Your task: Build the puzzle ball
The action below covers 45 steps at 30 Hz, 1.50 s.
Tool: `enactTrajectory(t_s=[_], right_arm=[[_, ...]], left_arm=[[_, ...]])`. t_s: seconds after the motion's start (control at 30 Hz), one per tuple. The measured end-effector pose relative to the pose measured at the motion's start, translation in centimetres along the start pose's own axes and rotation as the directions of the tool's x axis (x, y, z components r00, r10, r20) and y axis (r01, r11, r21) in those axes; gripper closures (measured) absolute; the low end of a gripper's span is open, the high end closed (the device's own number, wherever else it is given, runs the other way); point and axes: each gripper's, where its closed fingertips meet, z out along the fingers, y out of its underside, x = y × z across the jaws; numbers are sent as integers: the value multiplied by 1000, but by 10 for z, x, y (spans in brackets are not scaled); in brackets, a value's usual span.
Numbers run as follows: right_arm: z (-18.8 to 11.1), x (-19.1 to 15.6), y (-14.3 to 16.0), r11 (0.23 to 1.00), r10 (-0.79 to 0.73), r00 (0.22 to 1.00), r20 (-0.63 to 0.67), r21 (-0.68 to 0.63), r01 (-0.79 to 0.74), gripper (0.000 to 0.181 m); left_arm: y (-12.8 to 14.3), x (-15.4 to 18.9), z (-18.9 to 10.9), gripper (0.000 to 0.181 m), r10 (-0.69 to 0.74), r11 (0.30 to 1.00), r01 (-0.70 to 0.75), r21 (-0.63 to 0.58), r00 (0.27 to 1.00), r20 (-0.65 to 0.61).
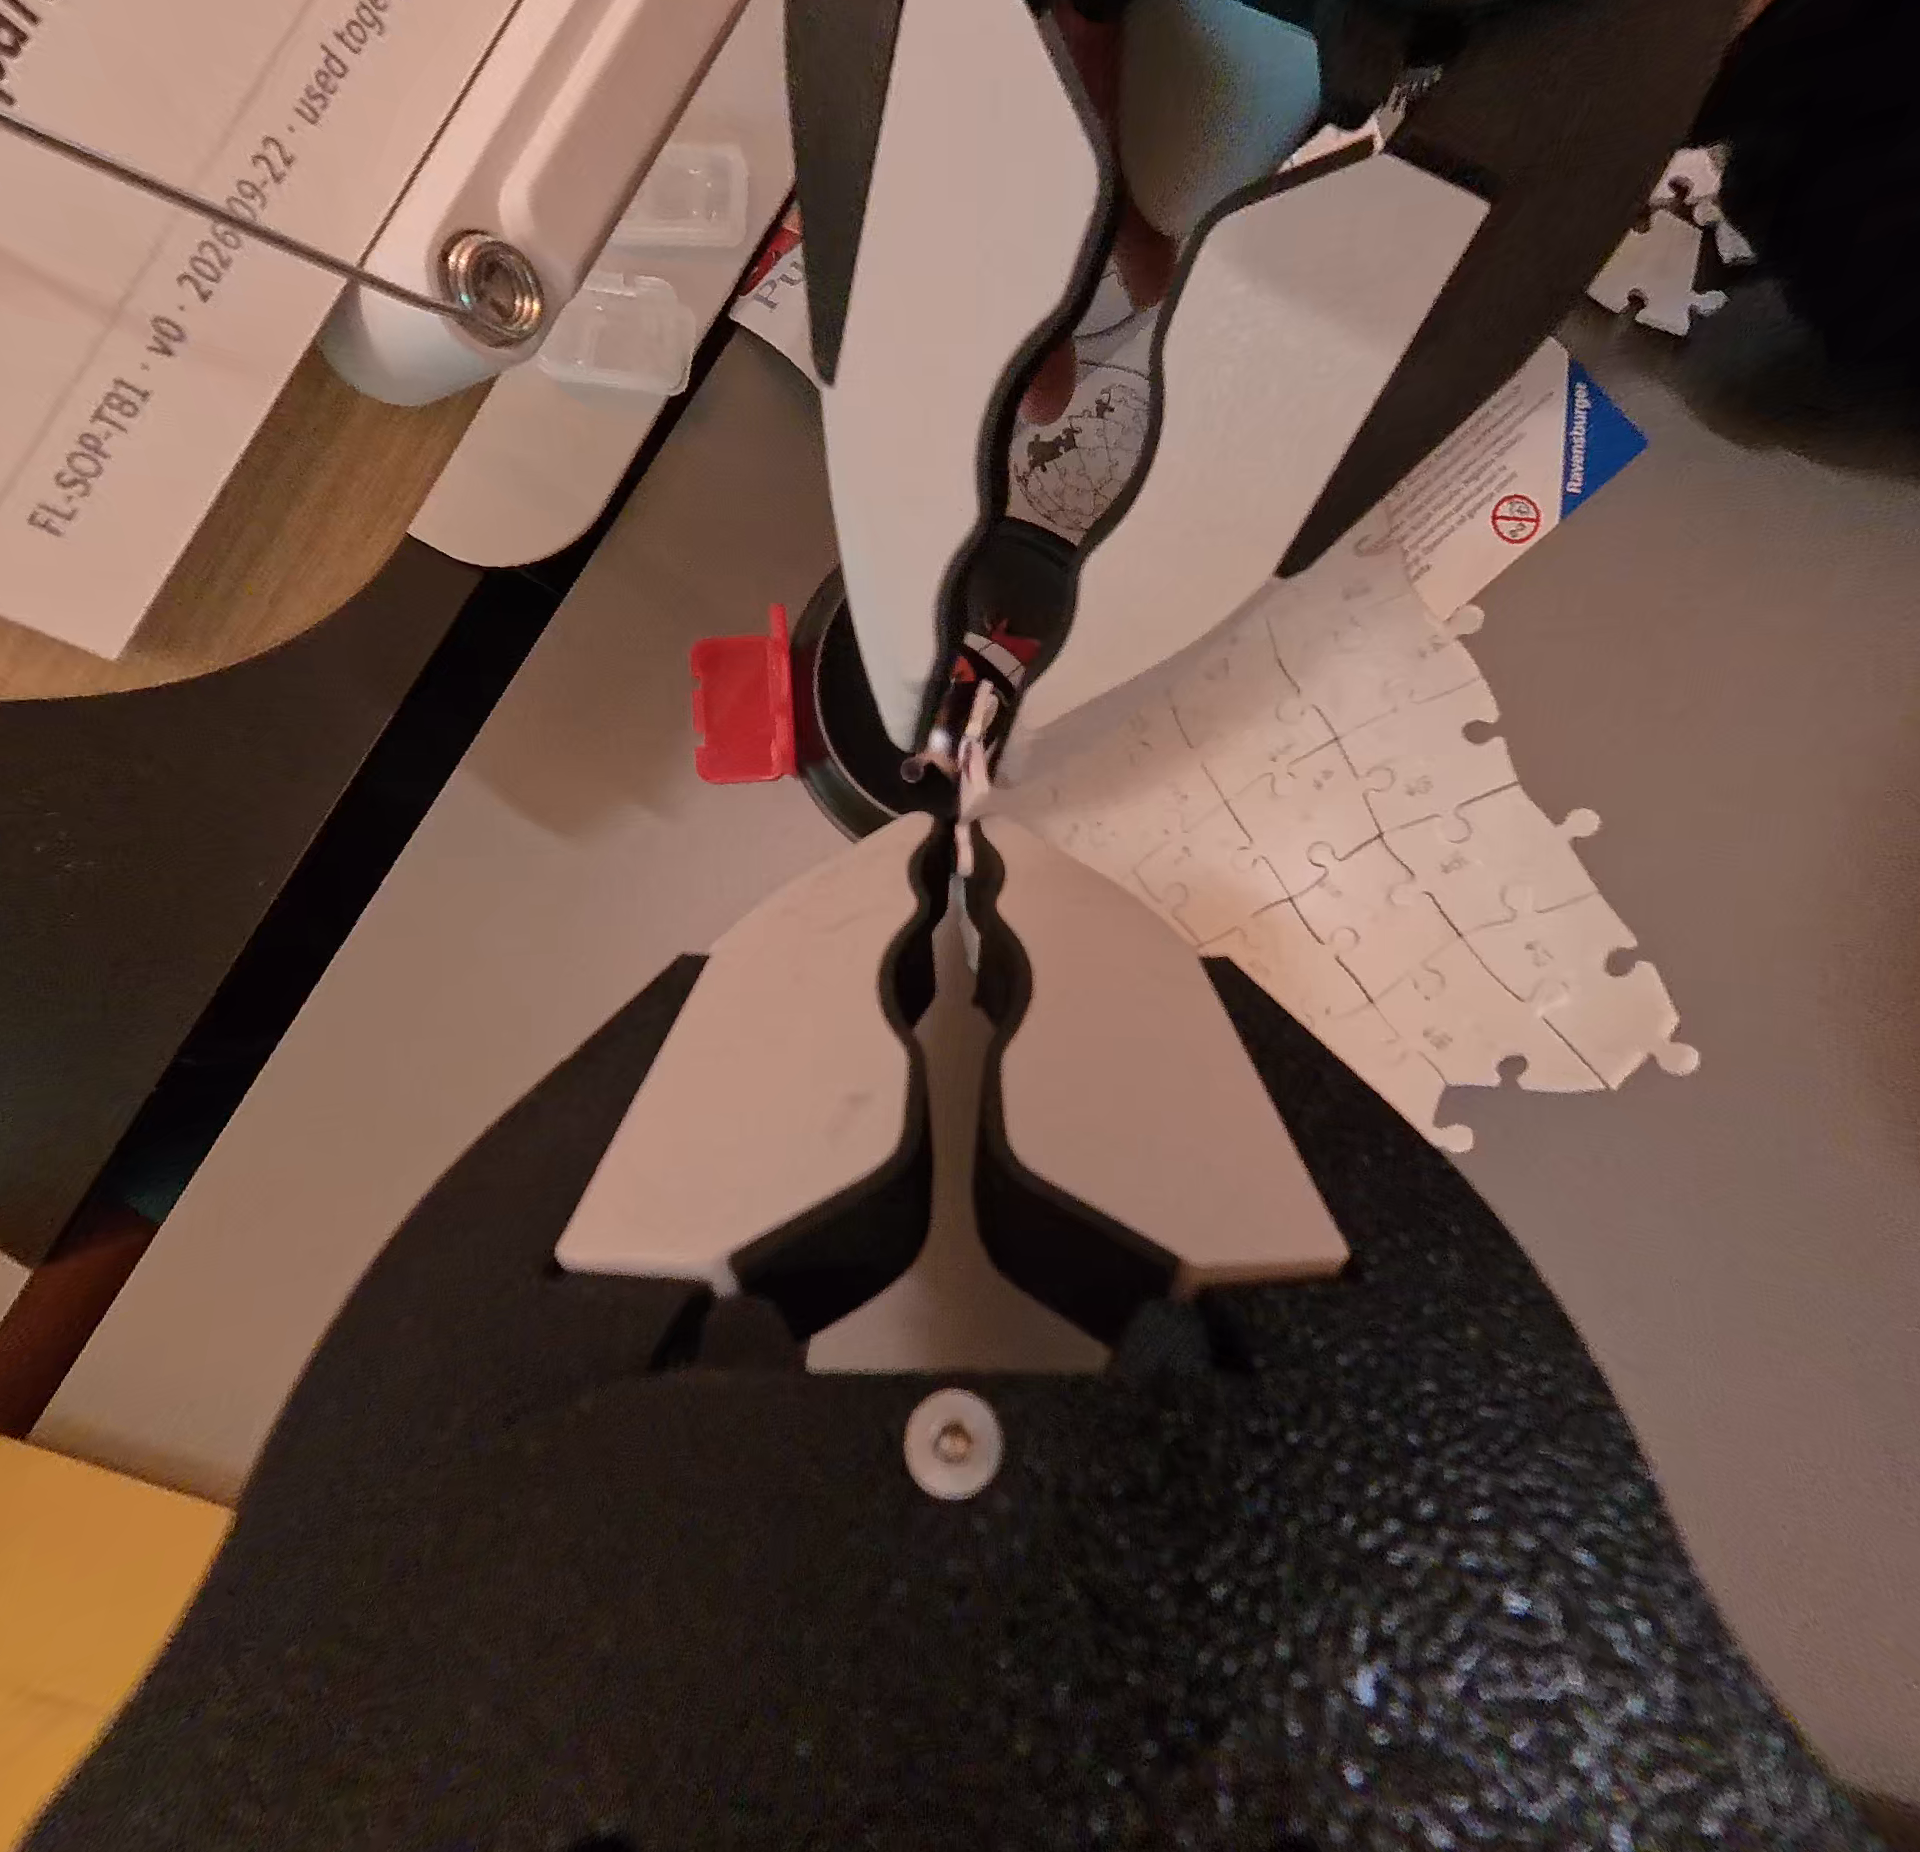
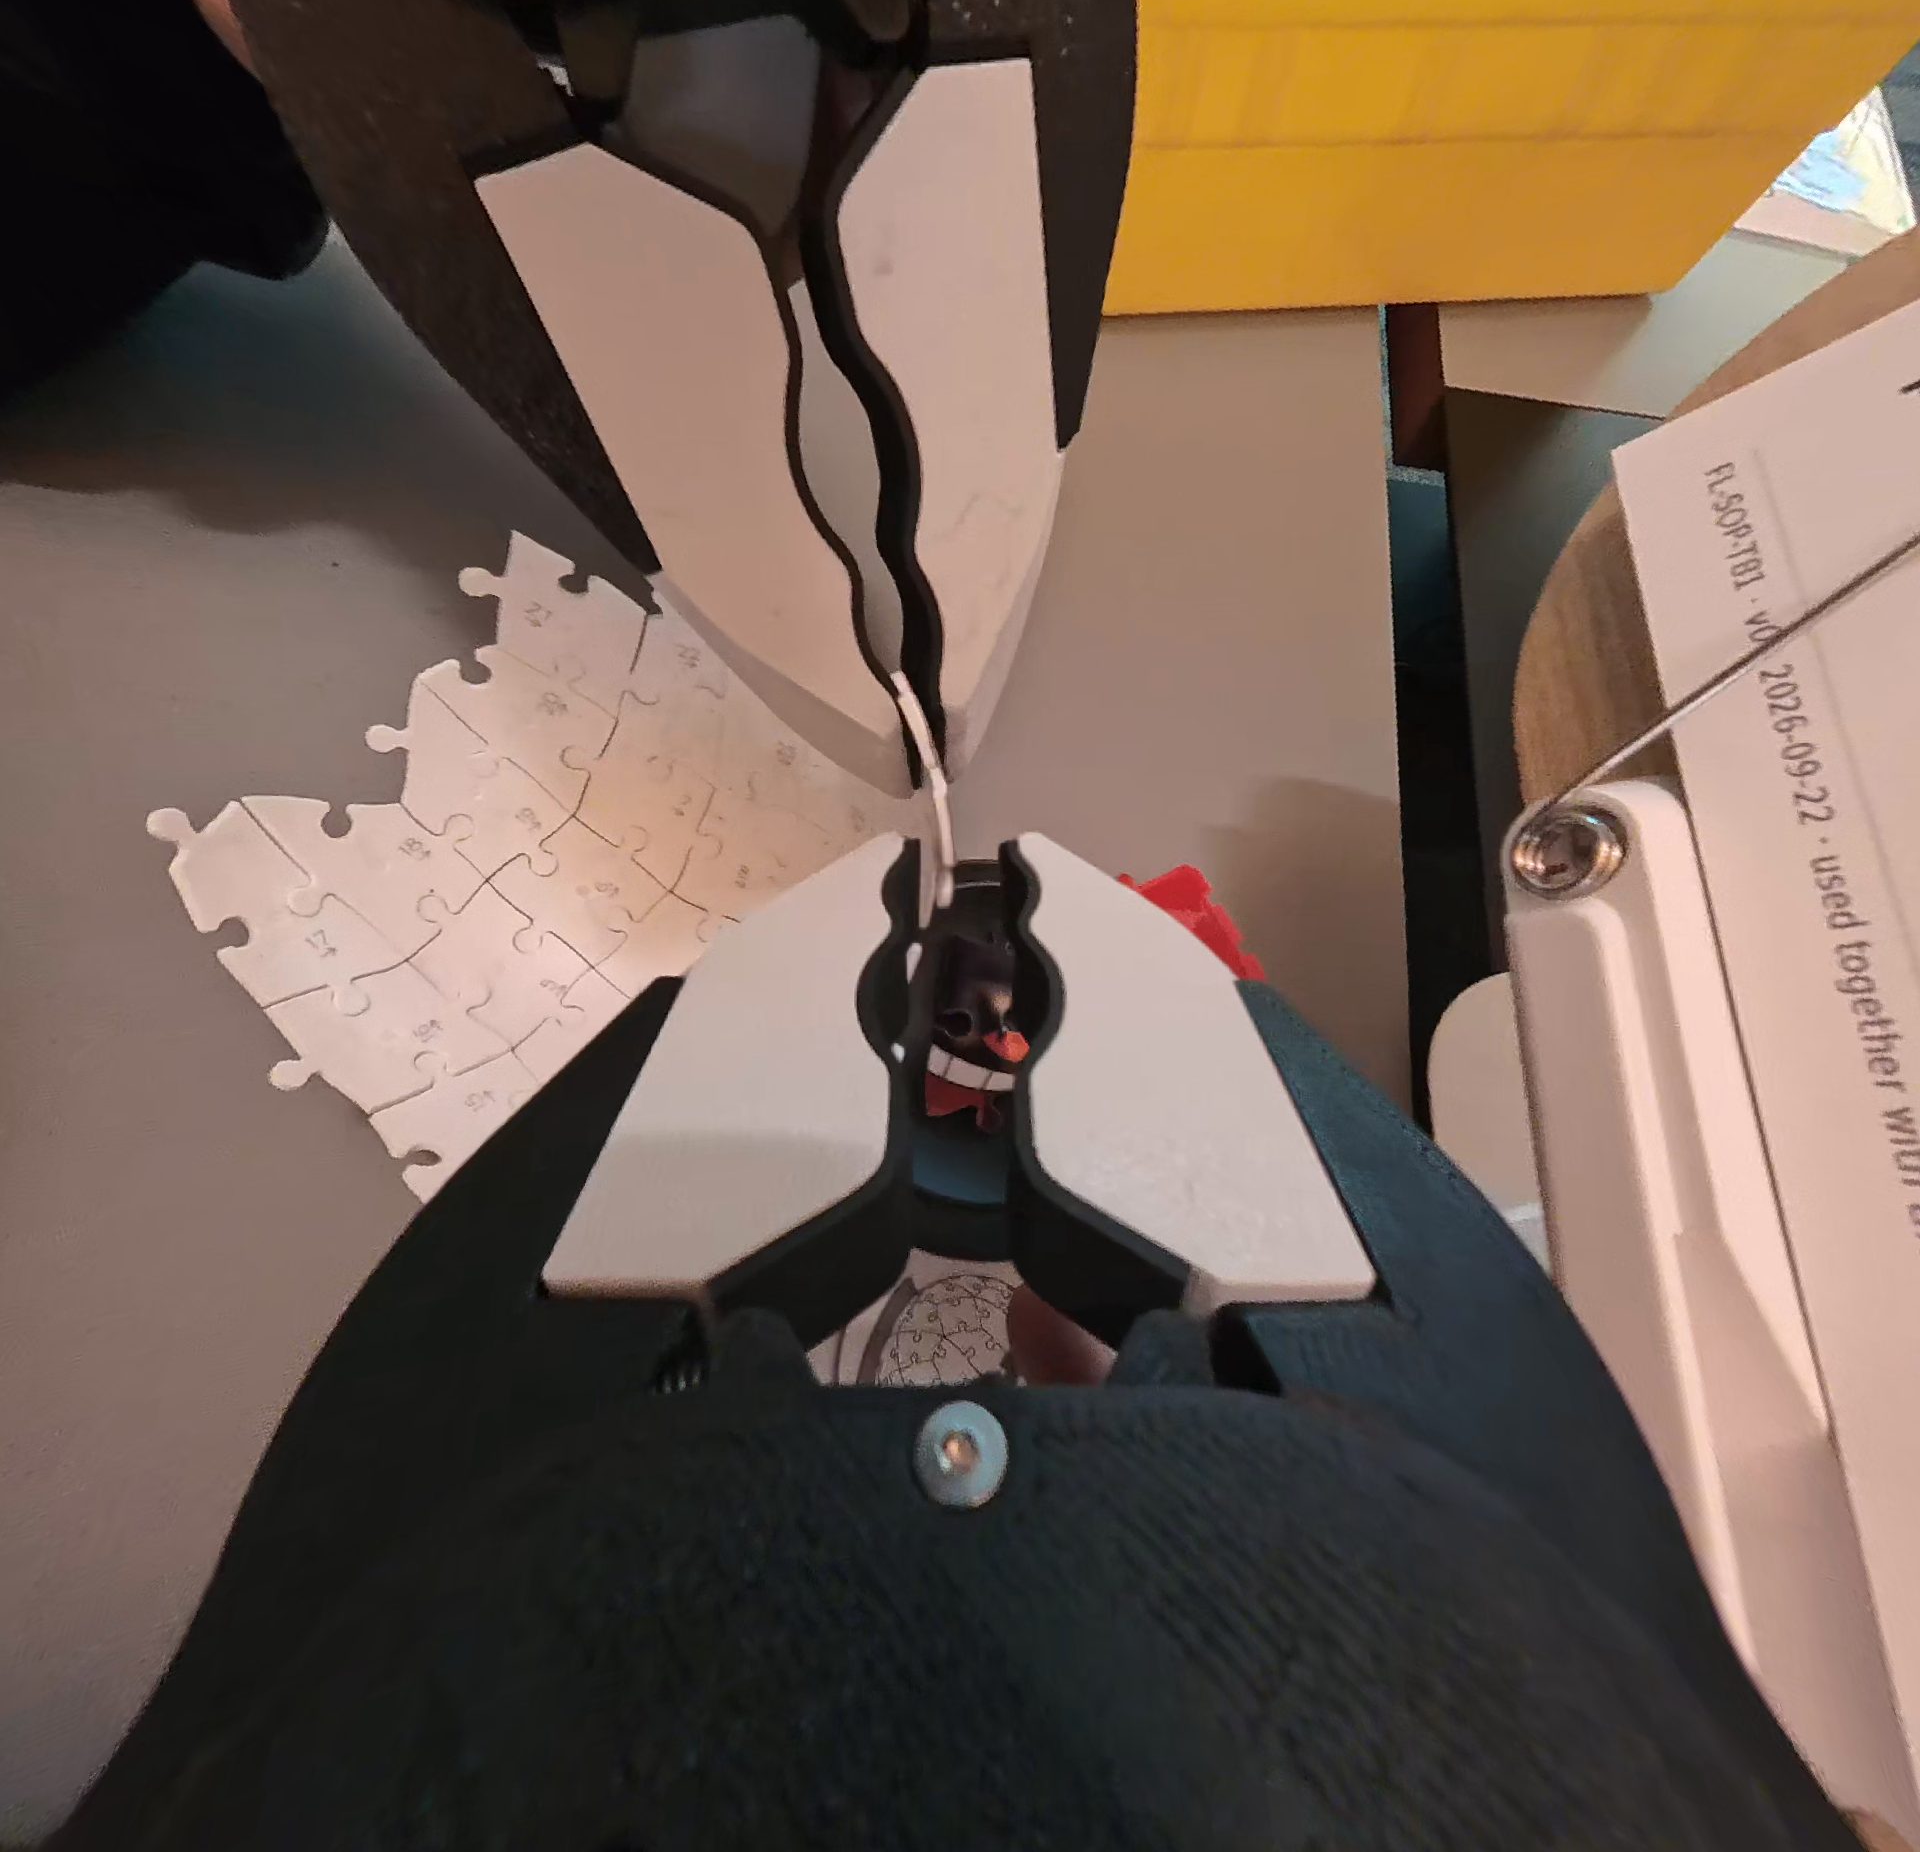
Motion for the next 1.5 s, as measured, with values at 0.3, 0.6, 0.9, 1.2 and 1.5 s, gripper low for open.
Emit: enactTrajectory(t_s=[0.3,0.6,0.9,1.2,1.5], right_arm=[[2,-3,0,1000,-28,1000,6,-8,28,178],[3,-2,-1,998,-69,998,-4,-2,69,177],[5,-1,-1,998,-71,997,-5,-3,71,177],[7,0,-1,992,-122,992,-26,3,122,176],[6,7,3,996,-83,995,-58,-23,82,169]], left_arm=[[1,-1,0,180,5,1000,-5,-7,1000,11],[2,-2,1,180,-11,1000,11,-6,1000,7],[3,-3,1,180,-16,1000,16,-12,1000,15],[4,-4,1,179,-36,999,36,-13,999,12],[2,-6,-1,170,-57,998,57,1,998,19]])
